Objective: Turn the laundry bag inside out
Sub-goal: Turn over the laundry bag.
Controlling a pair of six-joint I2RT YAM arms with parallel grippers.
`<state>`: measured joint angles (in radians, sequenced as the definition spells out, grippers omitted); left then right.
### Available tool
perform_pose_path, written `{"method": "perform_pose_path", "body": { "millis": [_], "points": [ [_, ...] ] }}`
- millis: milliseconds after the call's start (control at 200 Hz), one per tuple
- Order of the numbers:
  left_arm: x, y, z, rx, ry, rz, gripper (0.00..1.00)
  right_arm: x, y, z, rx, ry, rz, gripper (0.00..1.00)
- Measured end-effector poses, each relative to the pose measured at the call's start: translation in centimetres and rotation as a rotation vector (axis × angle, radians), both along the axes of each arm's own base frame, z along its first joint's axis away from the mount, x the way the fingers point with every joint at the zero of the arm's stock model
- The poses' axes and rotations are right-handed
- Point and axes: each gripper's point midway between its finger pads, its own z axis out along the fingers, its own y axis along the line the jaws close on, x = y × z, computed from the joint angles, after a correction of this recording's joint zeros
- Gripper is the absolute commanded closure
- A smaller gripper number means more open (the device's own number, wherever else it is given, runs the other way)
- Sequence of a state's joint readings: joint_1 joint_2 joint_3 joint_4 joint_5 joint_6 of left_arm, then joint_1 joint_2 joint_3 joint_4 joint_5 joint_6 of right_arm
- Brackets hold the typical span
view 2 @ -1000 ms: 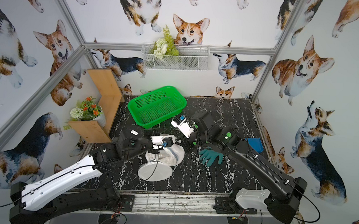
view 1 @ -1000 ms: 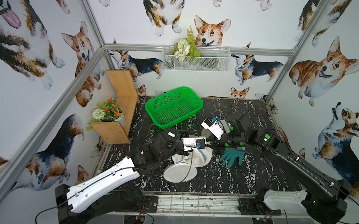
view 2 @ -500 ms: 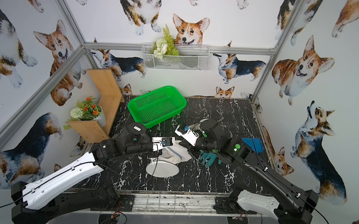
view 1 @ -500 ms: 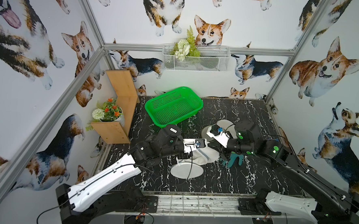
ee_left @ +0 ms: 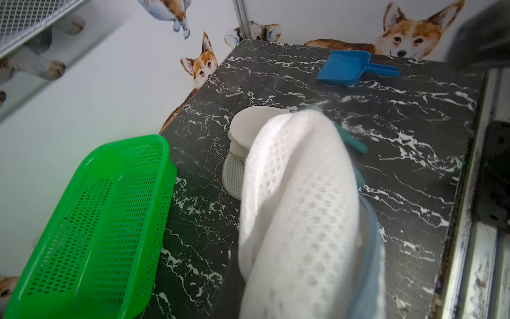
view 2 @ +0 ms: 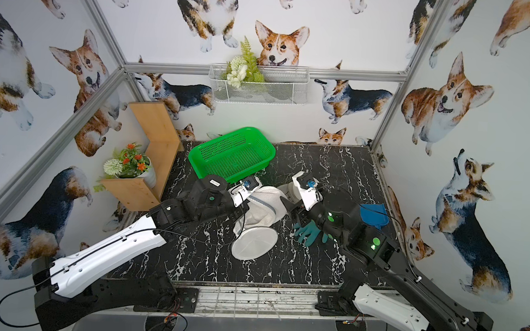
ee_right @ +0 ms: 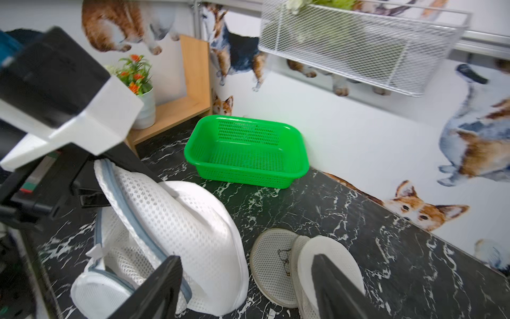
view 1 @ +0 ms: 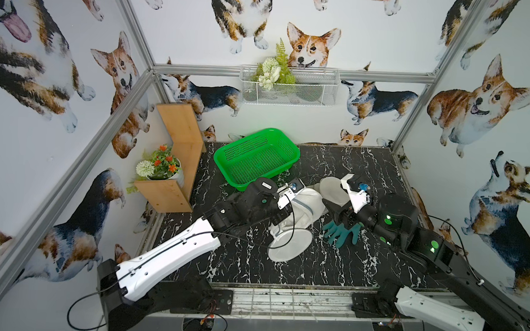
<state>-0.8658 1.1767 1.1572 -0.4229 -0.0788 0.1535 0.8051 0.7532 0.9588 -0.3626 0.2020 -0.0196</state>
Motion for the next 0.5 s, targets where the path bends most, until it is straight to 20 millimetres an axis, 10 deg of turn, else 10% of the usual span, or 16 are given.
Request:
{"method": "perform_pose_path", "body": {
  "millis": [380, 500],
  "points": [
    [2.2, -2.3, 1.5, -0.184, 0.141, 0.137, 1.0, 1.6, 3.1, -5.7, 0.062, -0.031, 0.007, 0.36],
    [2.1, -2.5, 1.8, -0.204, 0.157, 0.137, 1.0, 3.0, 3.3, -5.1, 0.053, -0.093, -0.041, 0.73]
  ]
}}
